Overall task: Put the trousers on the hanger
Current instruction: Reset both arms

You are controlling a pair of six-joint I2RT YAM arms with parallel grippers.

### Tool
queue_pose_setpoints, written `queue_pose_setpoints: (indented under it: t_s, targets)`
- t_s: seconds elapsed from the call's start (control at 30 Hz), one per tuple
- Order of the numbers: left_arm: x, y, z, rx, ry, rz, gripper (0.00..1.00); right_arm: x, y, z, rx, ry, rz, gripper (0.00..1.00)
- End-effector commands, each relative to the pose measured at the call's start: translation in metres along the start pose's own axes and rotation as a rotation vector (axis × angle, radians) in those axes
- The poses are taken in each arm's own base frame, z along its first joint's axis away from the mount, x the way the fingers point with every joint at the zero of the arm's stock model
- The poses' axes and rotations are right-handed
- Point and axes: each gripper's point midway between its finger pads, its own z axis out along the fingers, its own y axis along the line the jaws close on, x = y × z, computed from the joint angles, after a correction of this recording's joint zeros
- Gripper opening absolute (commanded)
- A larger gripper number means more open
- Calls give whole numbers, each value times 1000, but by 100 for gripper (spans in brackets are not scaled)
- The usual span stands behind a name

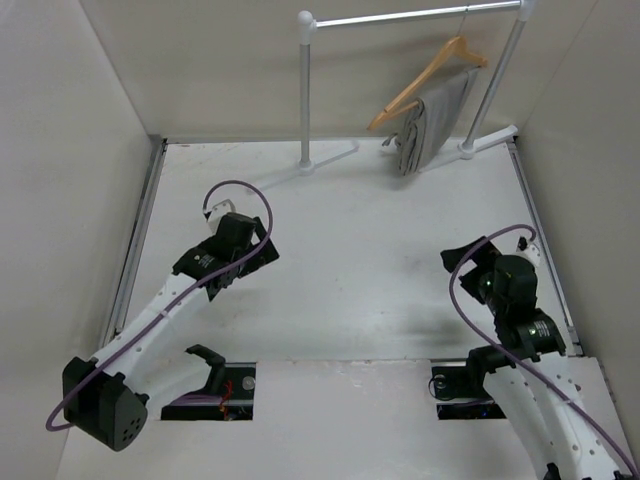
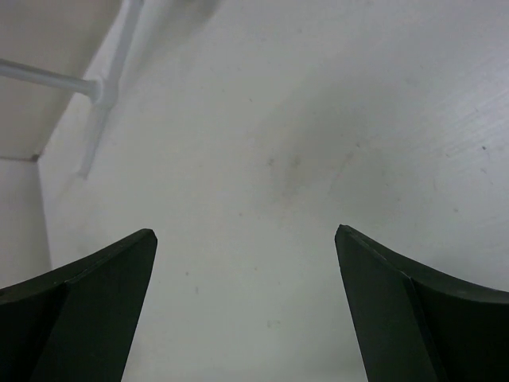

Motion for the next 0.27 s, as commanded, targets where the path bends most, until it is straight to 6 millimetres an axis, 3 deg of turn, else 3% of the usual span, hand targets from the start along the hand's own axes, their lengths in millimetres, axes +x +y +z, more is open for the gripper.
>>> queue_pose_setpoints:
  t_s: [0.0,0.23]
  targets:
    - [-3,-5,-2,-7,-14,17,100,14,-22,-3,89,36,-9,100]
    - [0,-25,0,9,5,65,100,17,-20,0,93,53,-33,100]
